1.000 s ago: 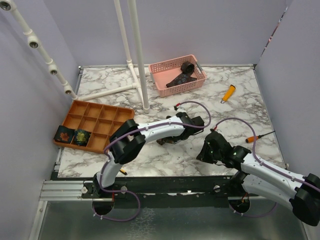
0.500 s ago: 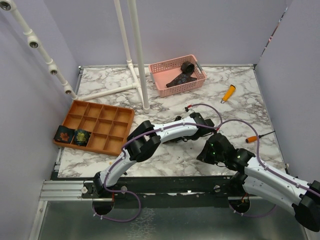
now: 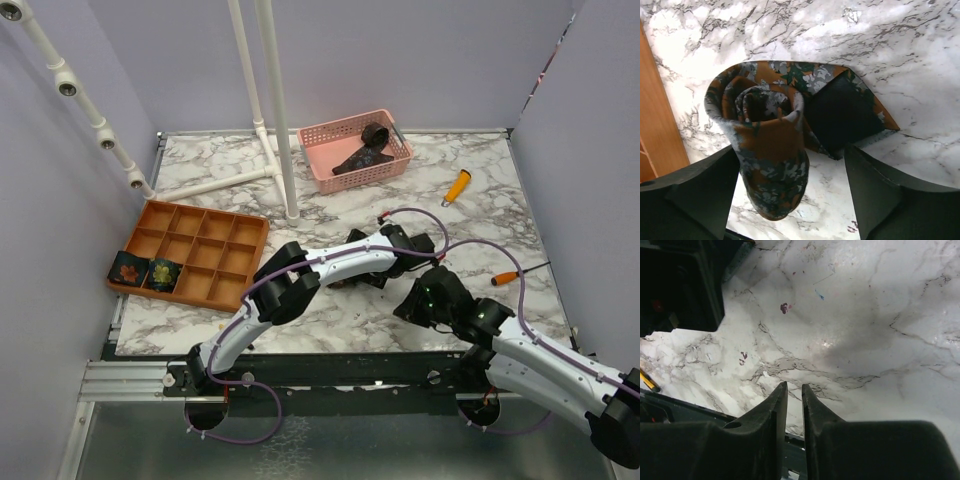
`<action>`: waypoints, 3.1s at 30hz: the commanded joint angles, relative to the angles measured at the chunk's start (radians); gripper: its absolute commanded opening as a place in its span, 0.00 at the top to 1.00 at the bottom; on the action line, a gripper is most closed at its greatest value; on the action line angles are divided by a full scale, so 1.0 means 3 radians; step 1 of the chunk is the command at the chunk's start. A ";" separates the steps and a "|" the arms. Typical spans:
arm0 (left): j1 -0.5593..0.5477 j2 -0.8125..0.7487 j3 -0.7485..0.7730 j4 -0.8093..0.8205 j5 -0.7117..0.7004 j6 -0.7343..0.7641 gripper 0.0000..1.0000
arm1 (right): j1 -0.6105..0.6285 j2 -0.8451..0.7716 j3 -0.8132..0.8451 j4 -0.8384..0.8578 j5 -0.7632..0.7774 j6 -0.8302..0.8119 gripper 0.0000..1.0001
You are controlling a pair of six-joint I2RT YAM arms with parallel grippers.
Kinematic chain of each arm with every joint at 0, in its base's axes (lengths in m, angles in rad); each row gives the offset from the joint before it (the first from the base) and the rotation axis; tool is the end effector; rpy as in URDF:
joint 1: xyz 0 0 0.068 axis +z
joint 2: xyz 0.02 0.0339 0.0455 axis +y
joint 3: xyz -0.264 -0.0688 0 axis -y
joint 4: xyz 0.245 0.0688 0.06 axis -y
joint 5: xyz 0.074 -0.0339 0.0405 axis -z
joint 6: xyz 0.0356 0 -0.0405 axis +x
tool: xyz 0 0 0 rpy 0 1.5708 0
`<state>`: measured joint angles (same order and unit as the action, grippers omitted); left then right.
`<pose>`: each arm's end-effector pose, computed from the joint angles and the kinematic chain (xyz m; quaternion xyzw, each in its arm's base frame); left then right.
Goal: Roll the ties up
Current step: Roll the tie at the center of the board.
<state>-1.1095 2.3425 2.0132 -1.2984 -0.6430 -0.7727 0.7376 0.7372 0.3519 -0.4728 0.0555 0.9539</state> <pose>0.2192 -0.3930 0.1779 0.1678 0.9335 0.2078 0.2394 0.1092 0.0966 0.1716 0.1107 0.9303 0.2438 0.2507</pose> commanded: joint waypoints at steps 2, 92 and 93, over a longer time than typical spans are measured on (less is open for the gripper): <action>-0.0029 -0.0378 -0.0027 0.0503 0.0228 0.0080 0.03 | 0.0062 -0.0023 -0.0003 -0.0075 -0.0170 -0.0152 0.74; -0.0142 -0.1785 -0.3419 0.3561 0.0720 0.0164 1.00 | -0.0492 0.3886 0.2556 0.0046 -0.0344 -0.0437 0.59; -0.0132 -0.1789 -0.3418 0.3558 0.0713 0.0187 1.00 | -0.0492 0.3892 0.2556 0.0040 -0.0370 -0.0456 0.59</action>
<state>-1.1629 1.7714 0.9886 -0.1890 -0.4122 -0.7643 0.5777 1.8606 1.1667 -0.4084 -0.0170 0.8707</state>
